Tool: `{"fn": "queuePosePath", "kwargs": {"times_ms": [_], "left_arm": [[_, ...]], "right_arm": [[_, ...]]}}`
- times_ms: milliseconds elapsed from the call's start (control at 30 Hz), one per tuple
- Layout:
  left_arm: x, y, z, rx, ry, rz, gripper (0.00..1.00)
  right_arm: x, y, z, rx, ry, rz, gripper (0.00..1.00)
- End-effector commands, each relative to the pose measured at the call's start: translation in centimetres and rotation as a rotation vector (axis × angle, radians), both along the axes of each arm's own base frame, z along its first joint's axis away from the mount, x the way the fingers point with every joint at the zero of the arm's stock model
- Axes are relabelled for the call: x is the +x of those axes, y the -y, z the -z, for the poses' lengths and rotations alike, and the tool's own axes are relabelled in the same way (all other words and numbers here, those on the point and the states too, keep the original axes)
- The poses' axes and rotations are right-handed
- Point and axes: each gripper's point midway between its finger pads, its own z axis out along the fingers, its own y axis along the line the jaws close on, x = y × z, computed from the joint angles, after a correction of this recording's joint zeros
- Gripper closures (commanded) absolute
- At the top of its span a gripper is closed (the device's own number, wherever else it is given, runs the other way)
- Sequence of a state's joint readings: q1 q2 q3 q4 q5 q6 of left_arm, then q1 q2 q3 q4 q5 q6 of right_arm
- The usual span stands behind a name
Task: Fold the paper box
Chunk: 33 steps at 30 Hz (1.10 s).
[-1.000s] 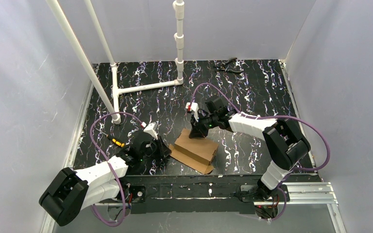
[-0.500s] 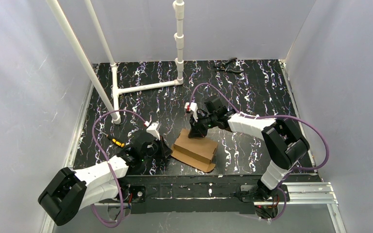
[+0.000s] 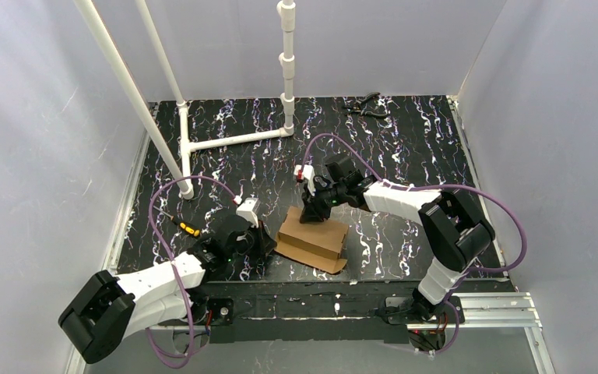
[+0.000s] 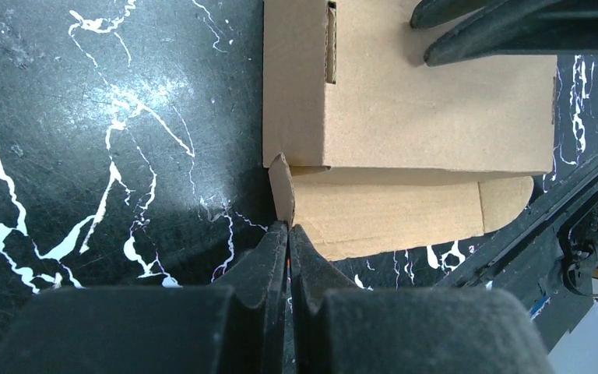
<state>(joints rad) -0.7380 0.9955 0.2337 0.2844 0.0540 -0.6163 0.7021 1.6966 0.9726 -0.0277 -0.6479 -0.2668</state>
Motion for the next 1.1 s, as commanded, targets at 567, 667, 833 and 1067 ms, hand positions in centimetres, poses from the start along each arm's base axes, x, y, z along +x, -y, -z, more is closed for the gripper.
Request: {"fn": "queuePosePath", "kwargs": {"times_ms": [567,667,833,1067], "left_arm": [[1.6,-0.6,-1.3,0.032,0.095,-0.04,1.0],[1.7,-0.5,-1.3,0.042,0.099,-0.036,1.0],[1.9,-0.3,-1.4,0.059,0.106,-0.019,1.0],[1.7,-0.7,-1.5,0.098,0.171,0.044,1.0]], "right_arm": [[-0.6,1.4,-4.2,-0.025,0.204,-0.02,0.02],[-0.6,0.9,-4.3,0.013,0.166,0.035,0.02],[0.0,0.6,-2.7,-0.014,0.154,0.149,0.02],[1.9,1.5,0.4,-0.103,0.15,0.298,0.02]]}}
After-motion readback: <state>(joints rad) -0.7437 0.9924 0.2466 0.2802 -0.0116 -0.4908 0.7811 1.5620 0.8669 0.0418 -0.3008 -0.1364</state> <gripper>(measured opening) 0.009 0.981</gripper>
